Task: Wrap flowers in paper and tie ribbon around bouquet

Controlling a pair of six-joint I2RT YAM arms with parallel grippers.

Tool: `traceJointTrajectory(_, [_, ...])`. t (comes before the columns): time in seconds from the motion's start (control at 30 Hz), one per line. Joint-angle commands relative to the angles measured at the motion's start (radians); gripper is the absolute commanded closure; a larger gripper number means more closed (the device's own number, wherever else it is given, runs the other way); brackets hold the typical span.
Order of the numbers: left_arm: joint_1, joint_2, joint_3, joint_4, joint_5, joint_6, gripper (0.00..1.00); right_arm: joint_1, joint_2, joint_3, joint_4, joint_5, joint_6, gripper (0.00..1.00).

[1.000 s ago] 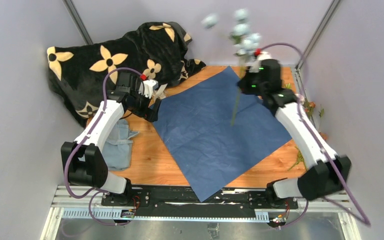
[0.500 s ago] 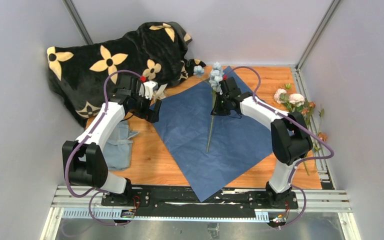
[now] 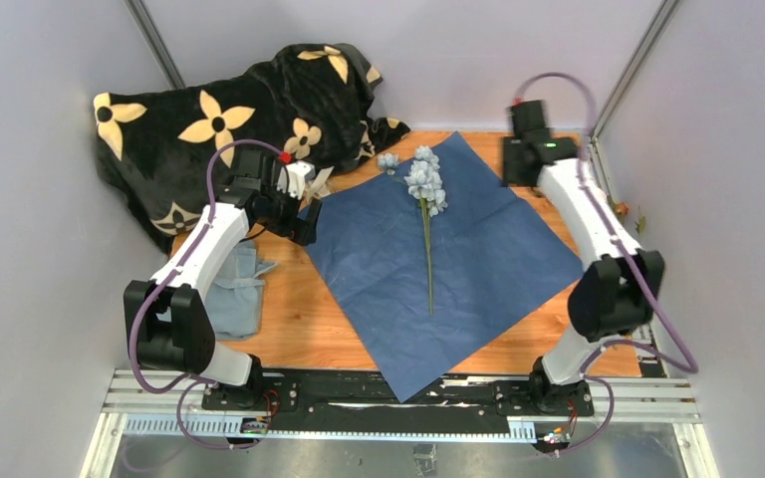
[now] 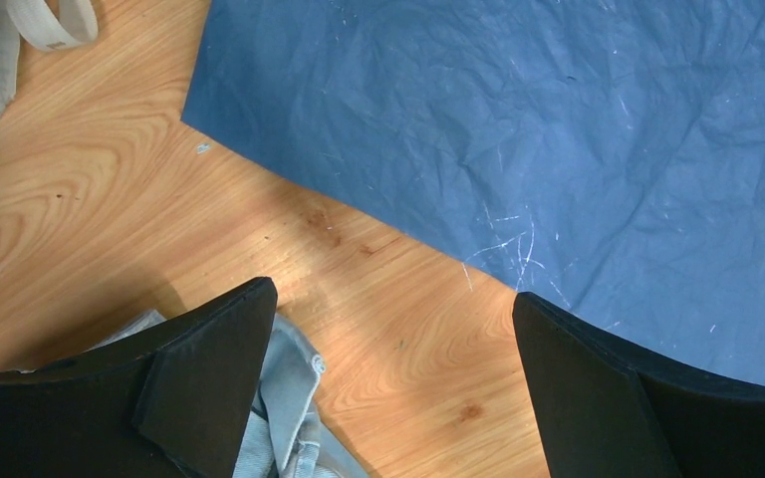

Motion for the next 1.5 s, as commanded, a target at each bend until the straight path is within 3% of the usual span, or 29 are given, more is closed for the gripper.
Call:
traceJointTrajectory(0.0, [0.005, 0.009, 0.023, -0.012, 0.014, 0.009, 0.0, -0.315, -0.04, -0.138, -0.154, 0.21, -0.094, 0.38])
traceJointTrajectory(0.1, [0.005, 0.02, 0.021, -0.018, 0.018, 0.01, 0.0, -0.473, -0.008, -0.173, -0.14, 0.136, -0.088, 0.27])
traceJointTrajectory(0.23, [0.005, 0.034, 0.028, -0.048, 0.0, 0.026, 0.0, -0.539, 0.058, -0.203, -0.085, 0.127, -0.093, 0.26])
traceJointTrajectory(0.47, [0.005, 0.019, 0.042, -0.065, -0.054, 0.02, 0.0, -0.615, 0.2, -0.193, -0.003, -0.004, -0.096, 0.39])
traceJointTrajectory(0.73, [0.005, 0.004, 0.022, -0.065, -0.106, 0.016, 0.0, -0.64, 0.312, -0.178, 0.047, 0.007, -0.116, 0.49])
traceJointTrajectory(0.83, [0.005, 0.003, 0.022, -0.066, -0.111, 0.017, 0.0, -0.641, 0.349, -0.164, 0.062, -0.005, -0.133, 0.61])
traceJointTrajectory(0.93, [0.005, -0.001, 0.018, -0.065, -0.108, 0.019, 0.0, -0.642, 0.365, -0.15, 0.058, -0.005, -0.152, 0.86])
traceJointTrajectory(1.0, [0.005, -0.004, 0.013, -0.06, -0.107, 0.021, 0.0, -0.638, 0.35, -0.139, 0.053, -0.02, -0.188, 1.0])
traceJointTrajectory(1.33, [0.005, -0.013, 0.004, -0.044, -0.089, 0.016, 0.0, -0.521, 0.053, -0.004, 0.002, 0.086, -0.291, 1.0])
traceJointTrajectory(1.4, [0.005, -0.019, 0.004, -0.042, -0.086, 0.016, 0.0, -0.487, -0.035, -0.003, 0.012, 0.035, -0.306, 1.0])
traceJointTrajectory(1.47, [0.005, -0.024, 0.001, -0.04, -0.086, 0.018, 0.0, -0.481, -0.138, -0.031, 0.054, -0.157, -0.31, 1.0])
